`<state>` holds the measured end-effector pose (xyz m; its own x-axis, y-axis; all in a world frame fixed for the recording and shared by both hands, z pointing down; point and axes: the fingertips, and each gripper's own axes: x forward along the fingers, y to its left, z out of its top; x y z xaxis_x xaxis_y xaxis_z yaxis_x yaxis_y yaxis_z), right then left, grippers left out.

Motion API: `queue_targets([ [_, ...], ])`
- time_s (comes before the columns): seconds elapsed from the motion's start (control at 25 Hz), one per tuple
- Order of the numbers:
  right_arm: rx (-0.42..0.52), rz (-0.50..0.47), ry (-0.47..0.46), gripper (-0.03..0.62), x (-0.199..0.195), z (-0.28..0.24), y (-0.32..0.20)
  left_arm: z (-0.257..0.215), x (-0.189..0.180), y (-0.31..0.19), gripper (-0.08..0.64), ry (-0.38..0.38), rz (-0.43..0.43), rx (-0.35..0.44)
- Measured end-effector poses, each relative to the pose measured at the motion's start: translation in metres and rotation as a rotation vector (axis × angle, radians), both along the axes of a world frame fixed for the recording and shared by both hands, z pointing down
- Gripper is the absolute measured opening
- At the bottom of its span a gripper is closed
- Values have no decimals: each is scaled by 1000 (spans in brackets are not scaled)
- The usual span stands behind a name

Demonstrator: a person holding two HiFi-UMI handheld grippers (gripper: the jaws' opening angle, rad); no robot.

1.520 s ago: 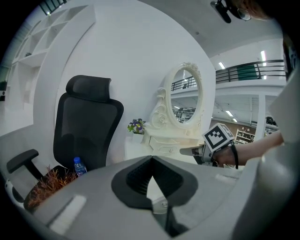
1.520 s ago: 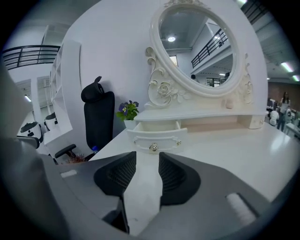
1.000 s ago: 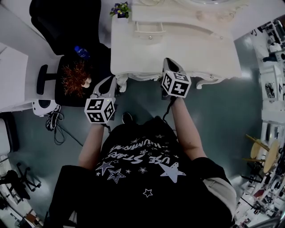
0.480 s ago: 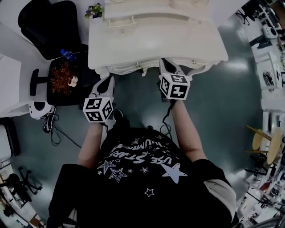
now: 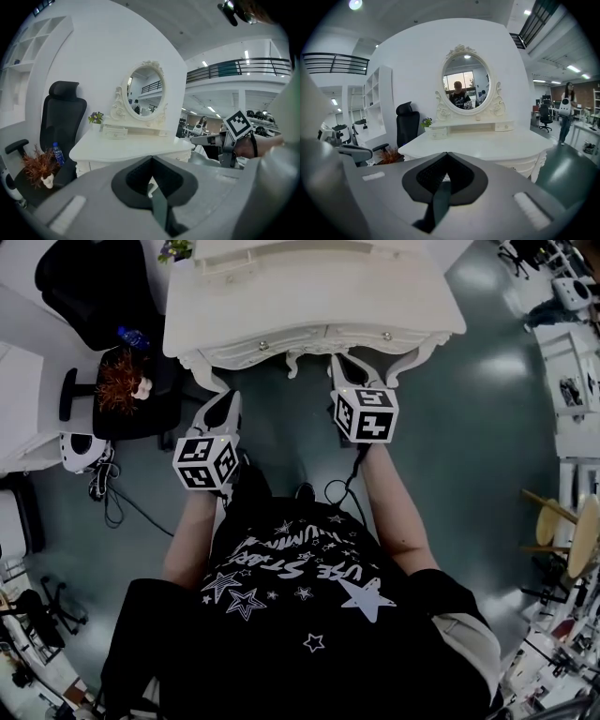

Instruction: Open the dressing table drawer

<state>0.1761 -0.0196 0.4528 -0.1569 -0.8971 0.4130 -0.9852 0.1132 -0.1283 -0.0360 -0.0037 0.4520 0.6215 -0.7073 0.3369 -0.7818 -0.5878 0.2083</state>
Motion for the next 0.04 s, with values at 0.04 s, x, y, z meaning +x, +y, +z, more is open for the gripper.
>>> queue_targets([
  [0.04,1,-4,0,28,4,0,8,0,5,8,2,-2,2,1],
])
